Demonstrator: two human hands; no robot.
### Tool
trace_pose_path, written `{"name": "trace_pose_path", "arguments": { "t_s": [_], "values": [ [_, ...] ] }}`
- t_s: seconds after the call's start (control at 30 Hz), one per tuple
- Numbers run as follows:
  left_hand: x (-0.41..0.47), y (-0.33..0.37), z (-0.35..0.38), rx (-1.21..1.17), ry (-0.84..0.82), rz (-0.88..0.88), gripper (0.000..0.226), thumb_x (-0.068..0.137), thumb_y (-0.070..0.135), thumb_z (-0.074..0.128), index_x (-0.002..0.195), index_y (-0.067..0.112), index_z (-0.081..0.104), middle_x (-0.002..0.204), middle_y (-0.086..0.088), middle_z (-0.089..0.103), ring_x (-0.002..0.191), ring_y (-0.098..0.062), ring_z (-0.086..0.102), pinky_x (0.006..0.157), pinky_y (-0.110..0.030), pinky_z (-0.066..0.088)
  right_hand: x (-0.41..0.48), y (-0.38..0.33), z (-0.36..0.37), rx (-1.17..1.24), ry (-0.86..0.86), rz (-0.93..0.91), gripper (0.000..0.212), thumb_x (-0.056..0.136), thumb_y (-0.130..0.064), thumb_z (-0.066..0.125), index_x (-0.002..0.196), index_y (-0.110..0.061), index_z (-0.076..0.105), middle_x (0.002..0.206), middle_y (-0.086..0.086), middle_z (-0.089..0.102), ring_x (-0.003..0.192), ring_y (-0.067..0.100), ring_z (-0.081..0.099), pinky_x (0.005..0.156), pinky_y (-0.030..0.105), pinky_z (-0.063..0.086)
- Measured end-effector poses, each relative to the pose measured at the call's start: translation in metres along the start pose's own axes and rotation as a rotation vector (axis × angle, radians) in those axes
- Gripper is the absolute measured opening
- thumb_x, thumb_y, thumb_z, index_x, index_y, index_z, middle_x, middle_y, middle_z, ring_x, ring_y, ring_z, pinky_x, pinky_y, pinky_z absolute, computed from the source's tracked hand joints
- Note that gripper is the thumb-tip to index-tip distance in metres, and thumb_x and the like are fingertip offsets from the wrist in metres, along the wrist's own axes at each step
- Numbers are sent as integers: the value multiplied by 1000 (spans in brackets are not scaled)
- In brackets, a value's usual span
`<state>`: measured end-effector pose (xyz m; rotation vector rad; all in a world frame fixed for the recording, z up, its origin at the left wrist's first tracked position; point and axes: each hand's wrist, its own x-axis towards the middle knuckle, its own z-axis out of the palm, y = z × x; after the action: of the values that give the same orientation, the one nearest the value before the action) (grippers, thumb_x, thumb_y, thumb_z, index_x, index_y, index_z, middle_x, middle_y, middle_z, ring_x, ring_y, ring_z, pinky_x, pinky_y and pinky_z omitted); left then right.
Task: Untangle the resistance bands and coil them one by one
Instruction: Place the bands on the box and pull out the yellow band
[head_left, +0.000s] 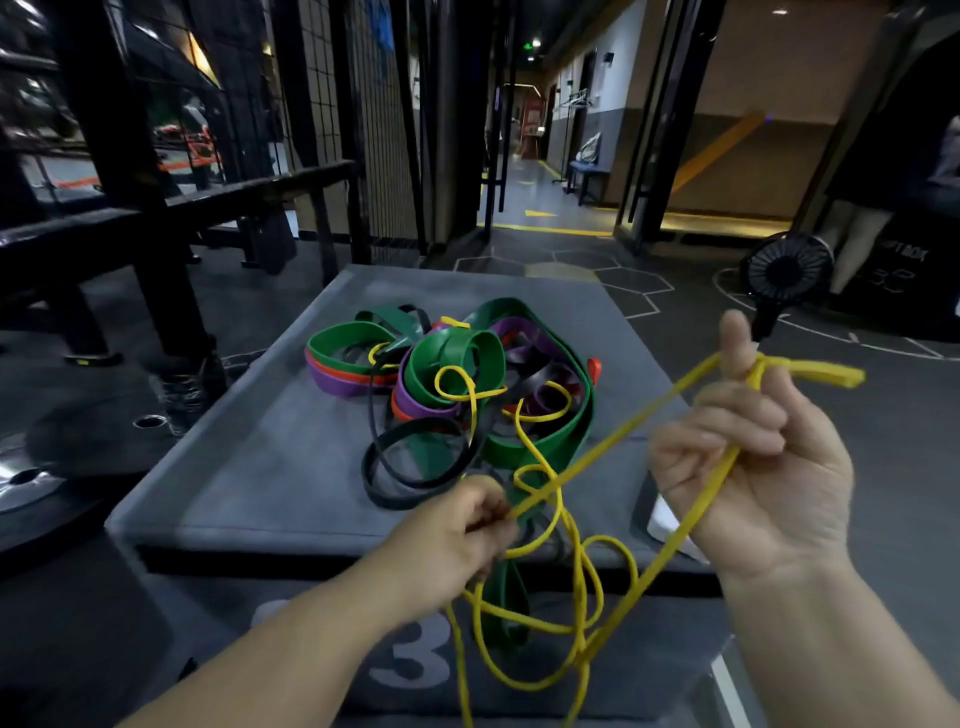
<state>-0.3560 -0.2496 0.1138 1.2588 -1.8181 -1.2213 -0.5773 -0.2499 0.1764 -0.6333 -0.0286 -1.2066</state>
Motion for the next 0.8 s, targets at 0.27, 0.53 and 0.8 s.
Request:
{"name": "trace_pose_path", "arguments": {
  "t_s": [0.27,0.53,0.8],
  "values": [
    [2,-3,14,31,-77,118,13,97,15,55,88,25,53,65,11,56,60,2,48,62,-15,39,25,38,-16,-389,369,-58,50,93,-17,46,140,-35,40,70,0,70,95,27,72,90,45,55],
    [14,-8,-2,49,65,196,13,77,39,67,88,42,62,80,5,69,76,-14,67,76,-36,55,26,72,-39,-1043,487,595,17,105,-31,41,117,-22,49,59,4,56,41,12,48,38,20,39],
    [15,-31,-41,287,-121,-34,16,86,21,71,90,23,55,80,2,66,77,-19,63,78,-43,54,22,53,-37,-860,521,491,30,103,-27,41,126,-10,51,42,-1,33,32,7,21,34,11,15]
  ]
}}
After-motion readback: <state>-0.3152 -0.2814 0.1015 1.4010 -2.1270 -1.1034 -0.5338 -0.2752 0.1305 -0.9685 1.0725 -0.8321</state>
